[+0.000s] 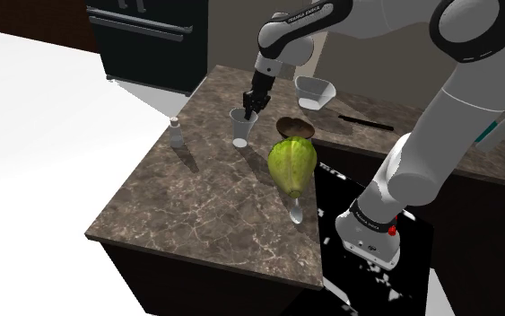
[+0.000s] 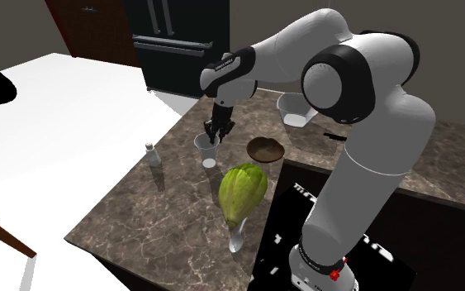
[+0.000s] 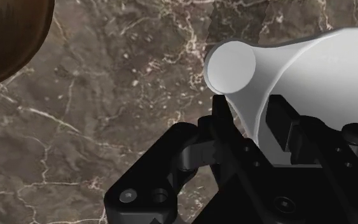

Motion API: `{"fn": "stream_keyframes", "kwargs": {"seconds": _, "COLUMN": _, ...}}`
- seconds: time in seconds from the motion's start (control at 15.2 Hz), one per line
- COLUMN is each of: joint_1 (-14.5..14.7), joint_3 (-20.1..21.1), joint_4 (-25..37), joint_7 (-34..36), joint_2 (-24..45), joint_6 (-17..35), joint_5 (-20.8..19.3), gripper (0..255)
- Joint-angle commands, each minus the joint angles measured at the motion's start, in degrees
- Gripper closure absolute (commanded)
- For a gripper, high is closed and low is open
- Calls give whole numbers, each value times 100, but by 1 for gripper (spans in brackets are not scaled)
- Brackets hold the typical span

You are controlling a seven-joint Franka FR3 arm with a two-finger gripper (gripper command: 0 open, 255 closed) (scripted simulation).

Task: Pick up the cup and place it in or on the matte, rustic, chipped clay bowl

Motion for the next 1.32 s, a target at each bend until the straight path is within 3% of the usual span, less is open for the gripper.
{"fn": "stream_keyframes", "kwargs": {"seconds": 0.0, "joint_1": 0, "joint_3": 0, "joint_4": 0, "joint_7": 0, "joint_2": 0, "joint_6": 0, "joint_5": 0, "gripper": 255}}
{"fn": "stream_keyframes", "kwargs": {"seconds": 0.46, "joint_1": 0, "joint_3": 0, "joint_4": 0, "joint_7": 0, "joint_2": 1, "joint_6": 1, "joint_5": 0, "gripper": 255}}
{"fn": "stream_keyframes", "kwargs": {"seconds": 1.25, "joint_1": -17, "joint_3": -15, "joint_4": 479, "joint_7": 352, "joint_2": -407, "joint_6": -822, "joint_5": -253, "gripper": 255}}
